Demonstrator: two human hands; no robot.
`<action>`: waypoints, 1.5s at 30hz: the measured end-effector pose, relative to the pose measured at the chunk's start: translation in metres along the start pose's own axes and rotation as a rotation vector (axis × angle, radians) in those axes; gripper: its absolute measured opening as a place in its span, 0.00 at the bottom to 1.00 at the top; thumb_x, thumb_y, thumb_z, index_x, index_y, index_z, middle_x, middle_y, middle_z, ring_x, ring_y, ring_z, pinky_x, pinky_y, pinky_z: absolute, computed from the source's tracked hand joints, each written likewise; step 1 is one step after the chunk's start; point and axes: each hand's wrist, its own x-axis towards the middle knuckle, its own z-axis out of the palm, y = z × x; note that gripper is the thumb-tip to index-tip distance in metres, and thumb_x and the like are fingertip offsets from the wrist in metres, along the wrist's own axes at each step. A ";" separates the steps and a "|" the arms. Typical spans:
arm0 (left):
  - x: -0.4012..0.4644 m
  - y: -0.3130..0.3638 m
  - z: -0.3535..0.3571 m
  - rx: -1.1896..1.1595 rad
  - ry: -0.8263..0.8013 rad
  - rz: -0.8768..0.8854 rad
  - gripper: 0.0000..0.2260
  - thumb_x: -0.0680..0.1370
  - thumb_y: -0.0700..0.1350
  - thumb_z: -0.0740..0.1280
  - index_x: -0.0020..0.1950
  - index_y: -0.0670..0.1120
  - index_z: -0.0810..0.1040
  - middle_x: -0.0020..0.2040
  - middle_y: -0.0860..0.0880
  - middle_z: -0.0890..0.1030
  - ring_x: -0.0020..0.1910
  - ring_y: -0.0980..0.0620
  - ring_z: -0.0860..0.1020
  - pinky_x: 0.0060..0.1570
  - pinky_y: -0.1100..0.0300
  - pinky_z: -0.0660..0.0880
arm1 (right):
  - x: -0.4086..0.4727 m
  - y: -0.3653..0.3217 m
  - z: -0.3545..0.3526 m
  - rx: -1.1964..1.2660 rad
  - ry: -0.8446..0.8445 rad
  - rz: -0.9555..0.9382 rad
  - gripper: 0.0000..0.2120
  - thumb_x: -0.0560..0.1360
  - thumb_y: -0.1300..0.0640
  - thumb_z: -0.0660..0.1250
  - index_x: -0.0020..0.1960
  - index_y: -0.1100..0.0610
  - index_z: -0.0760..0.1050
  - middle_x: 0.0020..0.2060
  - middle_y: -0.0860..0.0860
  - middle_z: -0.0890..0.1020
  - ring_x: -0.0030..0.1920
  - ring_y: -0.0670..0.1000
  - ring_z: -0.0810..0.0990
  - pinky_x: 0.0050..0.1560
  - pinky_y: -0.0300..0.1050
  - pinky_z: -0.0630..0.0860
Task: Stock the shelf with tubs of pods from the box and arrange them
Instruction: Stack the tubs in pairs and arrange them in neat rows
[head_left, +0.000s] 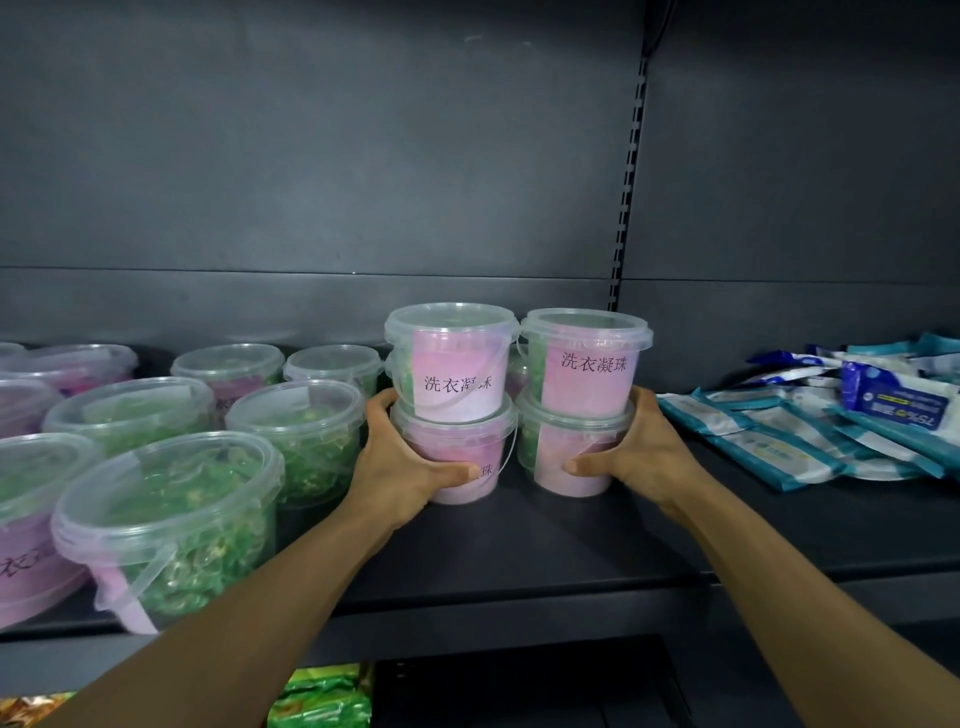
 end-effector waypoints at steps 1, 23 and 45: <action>-0.001 0.000 0.000 0.005 -0.004 -0.002 0.55 0.47 0.51 0.80 0.70 0.53 0.56 0.62 0.53 0.72 0.60 0.50 0.74 0.62 0.50 0.73 | -0.001 0.000 0.000 0.001 0.002 0.000 0.52 0.54 0.64 0.82 0.71 0.54 0.57 0.58 0.48 0.74 0.59 0.51 0.74 0.62 0.52 0.73; -0.028 0.033 -0.025 0.176 -0.112 -0.042 0.50 0.67 0.44 0.77 0.76 0.50 0.45 0.67 0.56 0.67 0.64 0.54 0.69 0.65 0.59 0.66 | -0.054 -0.040 -0.009 -0.359 0.190 -0.248 0.39 0.68 0.61 0.72 0.72 0.55 0.55 0.69 0.54 0.60 0.70 0.54 0.57 0.65 0.48 0.62; -0.024 0.069 -0.236 0.698 -0.298 0.016 0.13 0.74 0.43 0.71 0.57 0.51 0.76 0.57 0.52 0.78 0.58 0.52 0.77 0.61 0.55 0.73 | -0.099 -0.153 0.118 -0.478 -0.057 -0.655 0.15 0.72 0.56 0.69 0.57 0.47 0.71 0.58 0.43 0.67 0.55 0.41 0.69 0.48 0.20 0.63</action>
